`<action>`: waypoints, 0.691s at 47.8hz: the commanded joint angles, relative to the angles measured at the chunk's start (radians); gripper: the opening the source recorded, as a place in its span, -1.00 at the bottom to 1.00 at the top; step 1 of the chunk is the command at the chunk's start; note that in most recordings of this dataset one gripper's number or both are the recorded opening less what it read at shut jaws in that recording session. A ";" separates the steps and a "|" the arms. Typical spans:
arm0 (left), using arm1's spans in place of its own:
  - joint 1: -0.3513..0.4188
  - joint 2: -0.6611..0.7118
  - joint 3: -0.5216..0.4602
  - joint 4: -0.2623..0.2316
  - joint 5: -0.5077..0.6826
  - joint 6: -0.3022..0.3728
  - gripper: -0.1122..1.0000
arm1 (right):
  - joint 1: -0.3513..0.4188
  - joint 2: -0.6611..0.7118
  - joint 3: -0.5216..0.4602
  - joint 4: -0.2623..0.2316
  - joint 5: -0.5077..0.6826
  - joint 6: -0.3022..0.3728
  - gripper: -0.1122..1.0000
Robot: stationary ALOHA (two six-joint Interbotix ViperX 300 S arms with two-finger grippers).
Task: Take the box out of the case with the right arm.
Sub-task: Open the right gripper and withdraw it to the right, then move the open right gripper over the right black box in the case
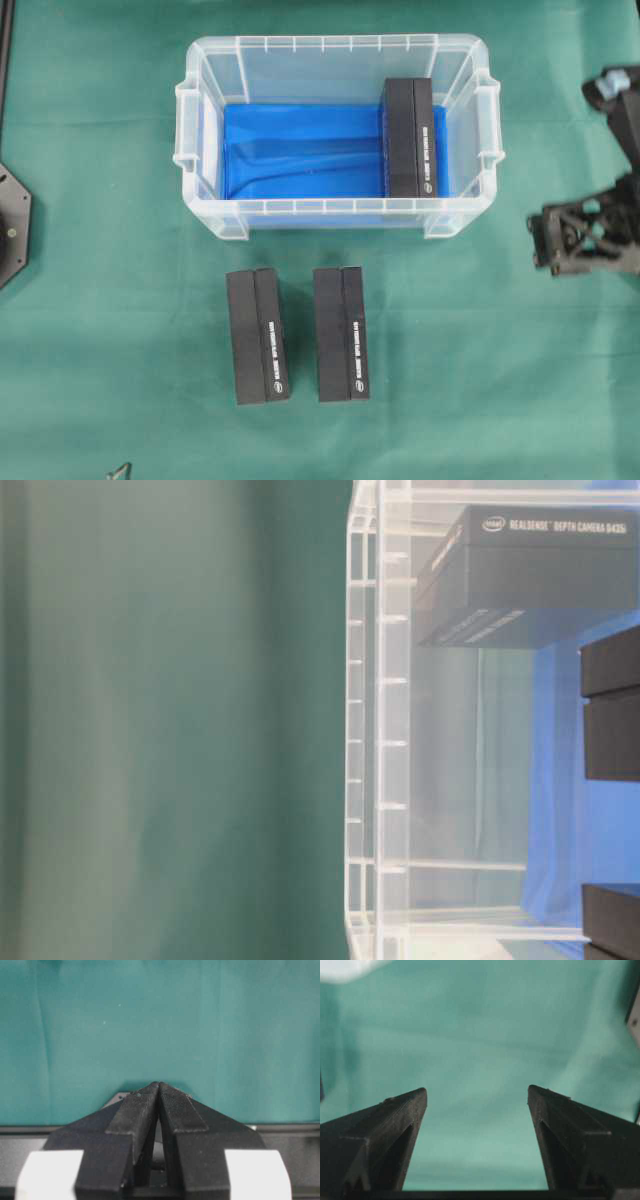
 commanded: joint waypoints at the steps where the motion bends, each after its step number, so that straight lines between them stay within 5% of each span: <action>1: 0.000 0.005 -0.009 0.005 -0.003 0.000 -0.80 | -0.080 -0.020 -0.006 -0.005 -0.002 -0.061 0.67; 17: 0.000 0.006 -0.009 0.005 -0.003 0.000 -0.80 | -0.374 -0.021 -0.008 -0.005 -0.009 -0.373 0.67; 33: 0.000 0.017 -0.009 0.005 -0.005 0.000 -0.80 | -0.471 -0.017 -0.006 -0.005 -0.026 -0.468 0.67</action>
